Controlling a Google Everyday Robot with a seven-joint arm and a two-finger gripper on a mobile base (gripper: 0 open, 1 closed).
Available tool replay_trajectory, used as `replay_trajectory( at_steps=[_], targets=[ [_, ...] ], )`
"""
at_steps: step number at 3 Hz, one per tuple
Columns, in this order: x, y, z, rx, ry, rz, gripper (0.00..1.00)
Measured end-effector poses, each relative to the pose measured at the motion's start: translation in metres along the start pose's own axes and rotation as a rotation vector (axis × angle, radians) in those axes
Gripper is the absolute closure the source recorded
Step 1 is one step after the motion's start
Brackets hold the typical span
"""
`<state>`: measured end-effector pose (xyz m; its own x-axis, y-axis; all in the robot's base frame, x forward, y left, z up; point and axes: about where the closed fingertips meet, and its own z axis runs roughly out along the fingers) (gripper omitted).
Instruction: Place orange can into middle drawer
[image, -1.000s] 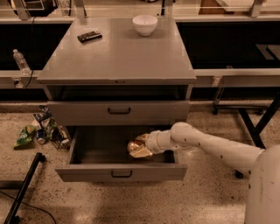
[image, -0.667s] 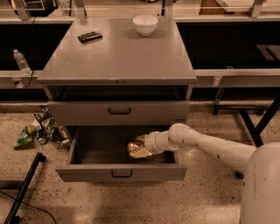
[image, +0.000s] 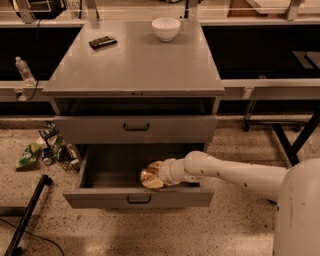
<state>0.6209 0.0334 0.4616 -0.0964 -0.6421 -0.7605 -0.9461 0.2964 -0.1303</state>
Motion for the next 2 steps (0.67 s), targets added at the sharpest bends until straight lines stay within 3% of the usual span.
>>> replay_trajectory(
  at_steps=[1,2],
  targets=[
    [0.017,-0.002,0.015,-0.013,0.024,0.017,0.28],
    [0.021,-0.029,0.017,0.011,0.015,0.018,0.05]
  ],
)
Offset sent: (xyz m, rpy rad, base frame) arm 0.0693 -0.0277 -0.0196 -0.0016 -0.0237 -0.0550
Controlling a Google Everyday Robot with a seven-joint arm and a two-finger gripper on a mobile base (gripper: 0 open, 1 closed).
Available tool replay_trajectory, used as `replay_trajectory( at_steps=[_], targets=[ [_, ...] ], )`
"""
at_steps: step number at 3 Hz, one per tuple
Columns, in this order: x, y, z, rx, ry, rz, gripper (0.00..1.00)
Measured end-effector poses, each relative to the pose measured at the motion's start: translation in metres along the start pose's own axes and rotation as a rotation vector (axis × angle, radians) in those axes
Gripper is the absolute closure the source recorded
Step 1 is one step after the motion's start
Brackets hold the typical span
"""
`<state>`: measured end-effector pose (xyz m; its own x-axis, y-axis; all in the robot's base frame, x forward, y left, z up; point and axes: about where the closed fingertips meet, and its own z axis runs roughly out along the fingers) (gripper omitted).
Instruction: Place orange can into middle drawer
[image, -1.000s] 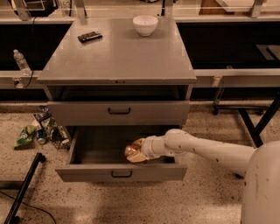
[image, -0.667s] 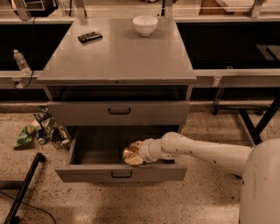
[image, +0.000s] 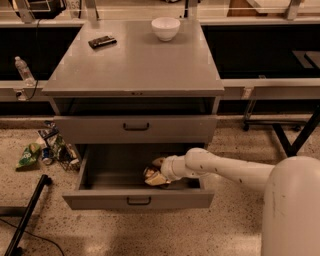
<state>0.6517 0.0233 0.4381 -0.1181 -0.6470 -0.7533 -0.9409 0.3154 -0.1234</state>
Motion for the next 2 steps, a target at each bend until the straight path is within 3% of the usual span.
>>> replay_trajectory(
  at_steps=[1,2],
  targets=[
    [-0.026,-0.027,-0.034,0.099,-0.044,0.016,0.0],
    [-0.043,0.009,-0.071,0.13,-0.069,0.038,0.17]
  ],
)
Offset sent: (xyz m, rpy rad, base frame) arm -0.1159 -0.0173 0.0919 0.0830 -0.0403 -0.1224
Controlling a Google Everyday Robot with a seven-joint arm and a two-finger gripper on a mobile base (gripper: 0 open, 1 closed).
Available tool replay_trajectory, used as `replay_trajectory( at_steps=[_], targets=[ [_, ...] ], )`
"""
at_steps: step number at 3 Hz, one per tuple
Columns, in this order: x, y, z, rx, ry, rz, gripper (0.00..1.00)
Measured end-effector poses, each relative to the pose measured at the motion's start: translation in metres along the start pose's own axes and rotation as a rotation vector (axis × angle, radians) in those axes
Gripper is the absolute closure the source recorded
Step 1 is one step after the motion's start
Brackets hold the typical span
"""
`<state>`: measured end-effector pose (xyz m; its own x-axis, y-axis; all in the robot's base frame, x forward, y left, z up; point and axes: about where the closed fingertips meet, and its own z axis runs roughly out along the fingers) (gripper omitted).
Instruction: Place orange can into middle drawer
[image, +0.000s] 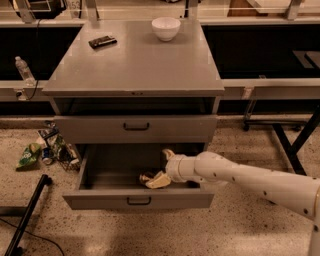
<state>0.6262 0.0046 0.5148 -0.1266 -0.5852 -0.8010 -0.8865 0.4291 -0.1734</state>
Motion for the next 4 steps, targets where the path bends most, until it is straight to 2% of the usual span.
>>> replay_trajectory(
  at_steps=[1,2,3,4],
  targets=[
    [0.016,0.059,-0.03,-0.019,-0.007,0.101,0.41],
    [0.028,0.087,-0.063,0.019,-0.044,0.138,0.64],
    [0.025,0.087,-0.094,0.058,-0.144,0.095,0.88],
    [0.027,0.056,-0.142,0.121,-0.26,0.052,1.0]
  ],
)
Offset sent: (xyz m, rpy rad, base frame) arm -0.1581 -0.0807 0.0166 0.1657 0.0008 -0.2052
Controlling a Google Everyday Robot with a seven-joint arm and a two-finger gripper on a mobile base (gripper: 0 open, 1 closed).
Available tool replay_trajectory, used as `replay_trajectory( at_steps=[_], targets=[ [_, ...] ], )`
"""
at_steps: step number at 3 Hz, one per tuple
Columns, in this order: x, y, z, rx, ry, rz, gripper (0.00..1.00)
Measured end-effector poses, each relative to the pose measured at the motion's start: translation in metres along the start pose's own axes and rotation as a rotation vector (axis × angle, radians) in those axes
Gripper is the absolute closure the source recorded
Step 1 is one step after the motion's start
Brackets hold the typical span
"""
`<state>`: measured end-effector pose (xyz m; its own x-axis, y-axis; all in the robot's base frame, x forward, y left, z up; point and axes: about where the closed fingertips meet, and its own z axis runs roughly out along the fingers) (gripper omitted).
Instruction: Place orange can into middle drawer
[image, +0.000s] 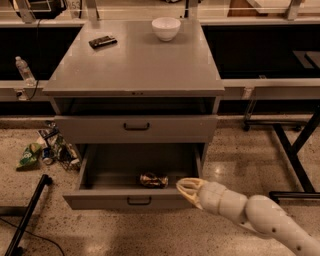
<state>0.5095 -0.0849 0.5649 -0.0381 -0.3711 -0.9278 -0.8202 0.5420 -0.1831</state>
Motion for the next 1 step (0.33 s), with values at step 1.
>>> replay_trajectory(
  at_steps=[1],
  targets=[
    [0.0095,-0.0135,-0.0414,0.027,-0.01,-0.017,0.82]
  ],
)
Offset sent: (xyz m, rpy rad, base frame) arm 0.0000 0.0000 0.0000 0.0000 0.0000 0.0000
